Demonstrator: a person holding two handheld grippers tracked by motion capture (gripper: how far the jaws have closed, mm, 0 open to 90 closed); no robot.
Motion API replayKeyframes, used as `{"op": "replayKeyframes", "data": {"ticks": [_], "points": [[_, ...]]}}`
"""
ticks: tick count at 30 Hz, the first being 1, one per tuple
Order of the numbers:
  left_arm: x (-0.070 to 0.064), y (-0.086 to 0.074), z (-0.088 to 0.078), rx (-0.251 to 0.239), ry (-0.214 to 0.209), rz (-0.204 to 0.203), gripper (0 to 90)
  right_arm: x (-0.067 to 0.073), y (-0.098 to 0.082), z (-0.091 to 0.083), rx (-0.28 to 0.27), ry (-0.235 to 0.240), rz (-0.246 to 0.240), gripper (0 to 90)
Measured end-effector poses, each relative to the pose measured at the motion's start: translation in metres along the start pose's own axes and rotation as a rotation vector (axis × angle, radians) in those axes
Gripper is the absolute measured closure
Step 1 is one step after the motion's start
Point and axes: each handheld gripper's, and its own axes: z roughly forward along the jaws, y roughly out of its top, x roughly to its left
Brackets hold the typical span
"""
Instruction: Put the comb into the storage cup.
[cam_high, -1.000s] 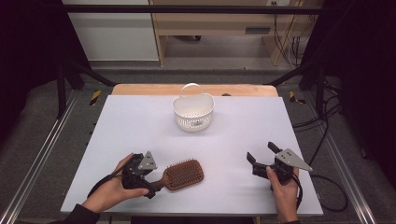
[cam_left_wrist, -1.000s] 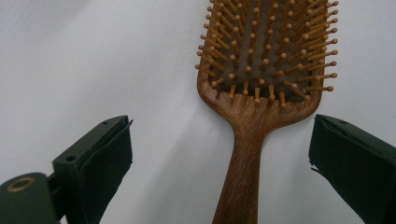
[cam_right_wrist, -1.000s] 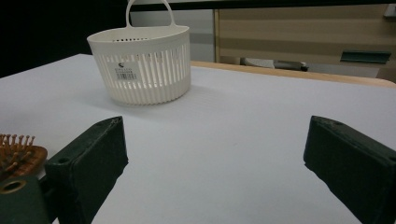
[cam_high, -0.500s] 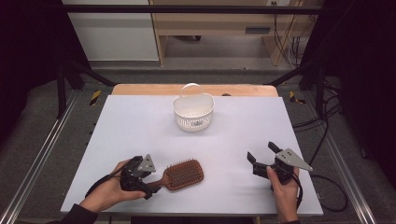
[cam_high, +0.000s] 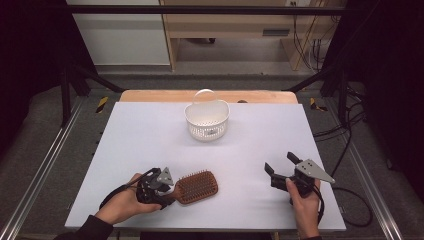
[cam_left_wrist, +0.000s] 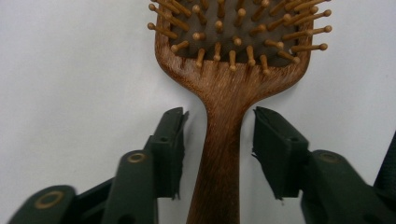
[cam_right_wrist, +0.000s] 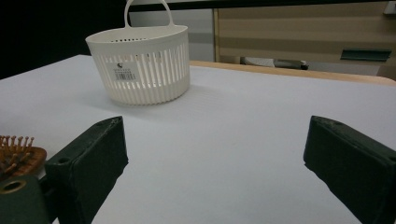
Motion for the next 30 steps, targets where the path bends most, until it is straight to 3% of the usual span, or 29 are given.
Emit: {"op": "replayKeyframes", "data": {"ticks": [14,18,30], "points": [[-0.002,0.007,0.005,0.051,-0.009,0.037,65.7,-0.001,0.000,0.000,0.002,0.000,0.007,6.2],[-0.007,0.005,0.005,0.037,0.005,0.049,71.0,-0.003,-0.001,-0.001,0.002,-0.002,0.019,6.3],[-0.020,-0.001,0.002,-0.046,0.097,0.061,72.1,-0.002,0.000,-0.001,-0.004,0.004,0.026,6.4]]}}
